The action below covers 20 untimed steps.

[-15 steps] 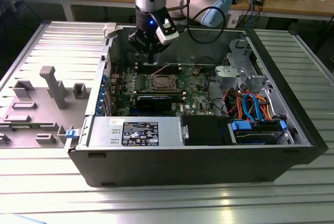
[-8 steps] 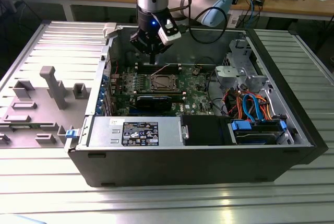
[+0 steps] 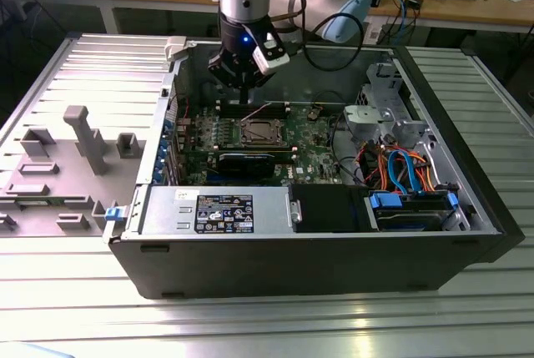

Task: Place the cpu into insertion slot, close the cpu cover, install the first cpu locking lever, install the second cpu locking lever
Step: 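Install the first cpu locking lever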

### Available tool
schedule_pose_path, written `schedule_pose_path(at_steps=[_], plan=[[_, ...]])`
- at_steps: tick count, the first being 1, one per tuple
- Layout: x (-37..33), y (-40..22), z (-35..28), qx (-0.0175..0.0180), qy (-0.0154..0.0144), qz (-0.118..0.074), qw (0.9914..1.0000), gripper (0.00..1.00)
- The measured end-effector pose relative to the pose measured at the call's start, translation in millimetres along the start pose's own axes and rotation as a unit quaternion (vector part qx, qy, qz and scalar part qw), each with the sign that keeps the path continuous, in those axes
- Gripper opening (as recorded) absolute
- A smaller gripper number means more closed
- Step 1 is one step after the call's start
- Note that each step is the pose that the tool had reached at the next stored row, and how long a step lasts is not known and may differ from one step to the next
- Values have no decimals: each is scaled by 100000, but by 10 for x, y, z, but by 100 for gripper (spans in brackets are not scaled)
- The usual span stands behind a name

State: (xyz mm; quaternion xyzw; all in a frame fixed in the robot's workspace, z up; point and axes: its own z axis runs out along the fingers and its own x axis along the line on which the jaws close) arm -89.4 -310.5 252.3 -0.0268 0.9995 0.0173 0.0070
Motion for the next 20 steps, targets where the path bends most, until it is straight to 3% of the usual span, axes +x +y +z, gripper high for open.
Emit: schedule_pose_path(at_steps=[20], plan=[[-4,-3,77,-2,-2,-2,100000,11]])
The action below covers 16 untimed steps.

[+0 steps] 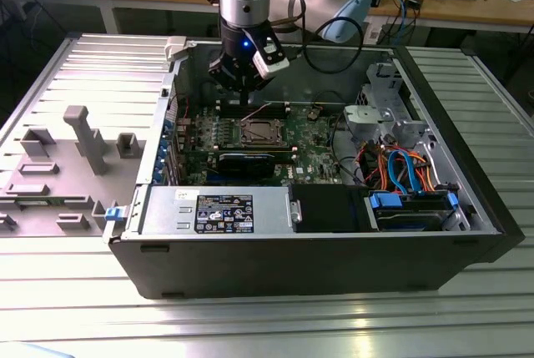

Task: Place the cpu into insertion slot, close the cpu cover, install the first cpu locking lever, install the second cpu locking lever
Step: 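Install the first cpu locking lever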

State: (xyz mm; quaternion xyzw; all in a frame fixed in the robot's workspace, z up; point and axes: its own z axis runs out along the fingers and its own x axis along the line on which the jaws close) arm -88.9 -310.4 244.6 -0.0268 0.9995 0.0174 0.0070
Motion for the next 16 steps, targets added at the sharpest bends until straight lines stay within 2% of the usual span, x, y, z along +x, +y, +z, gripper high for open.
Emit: schedule_pose_path(at_steps=[16], plan=[[-12,-2,39,-1,1,0,100000,11]])
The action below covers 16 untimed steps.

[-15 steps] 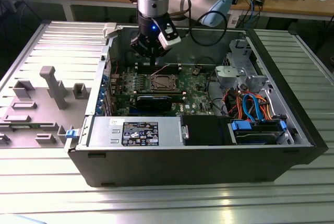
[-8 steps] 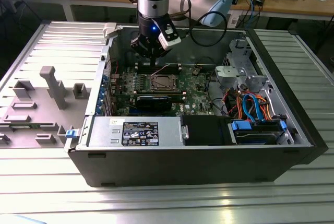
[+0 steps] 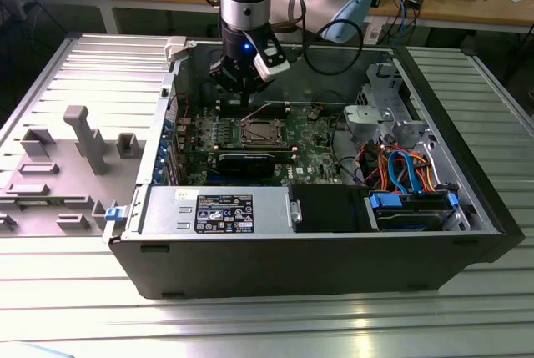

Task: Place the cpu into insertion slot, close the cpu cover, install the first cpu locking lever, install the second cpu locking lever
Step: 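Install the first cpu locking lever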

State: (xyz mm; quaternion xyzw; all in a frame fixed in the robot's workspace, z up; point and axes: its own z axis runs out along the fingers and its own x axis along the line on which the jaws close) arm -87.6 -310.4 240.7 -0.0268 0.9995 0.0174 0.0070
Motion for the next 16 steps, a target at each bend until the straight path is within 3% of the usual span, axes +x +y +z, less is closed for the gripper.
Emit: schedule_pose_path(at_steps=[16], plan=[[-42,-4,52,2,2,1,100000,11]])
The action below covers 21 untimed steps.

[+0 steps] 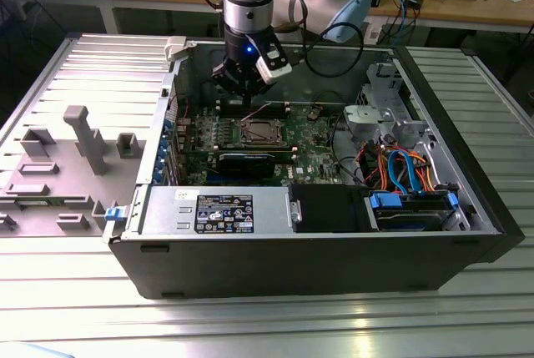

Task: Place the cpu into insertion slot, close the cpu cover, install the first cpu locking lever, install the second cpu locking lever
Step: 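Install the first cpu locking lever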

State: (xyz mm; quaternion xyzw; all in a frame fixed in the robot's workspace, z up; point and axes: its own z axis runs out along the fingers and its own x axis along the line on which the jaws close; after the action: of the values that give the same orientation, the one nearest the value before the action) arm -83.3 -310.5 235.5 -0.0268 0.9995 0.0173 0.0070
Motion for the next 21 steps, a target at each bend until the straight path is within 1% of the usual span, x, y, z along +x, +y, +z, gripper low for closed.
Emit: schedule_pose_path(at_steps=[1,2,4,5,9,12,17,21], plan=[[0,-1,27,-6,-4,-2,100000,11],[-1,-2,47,98,7,-68,100000,11],[0,-2,57,277,52,-946,99995,11],[1,-5,60,321,63,-1055,99994,11],[2,-25,80,337,59,-1103,99993,11],[-4,-28,98,382,64,-1175,99992,11],[-21,-30,135,602,91,-1603,99985,11],[-24,-32,152,735,115,-1983,99978,11]])
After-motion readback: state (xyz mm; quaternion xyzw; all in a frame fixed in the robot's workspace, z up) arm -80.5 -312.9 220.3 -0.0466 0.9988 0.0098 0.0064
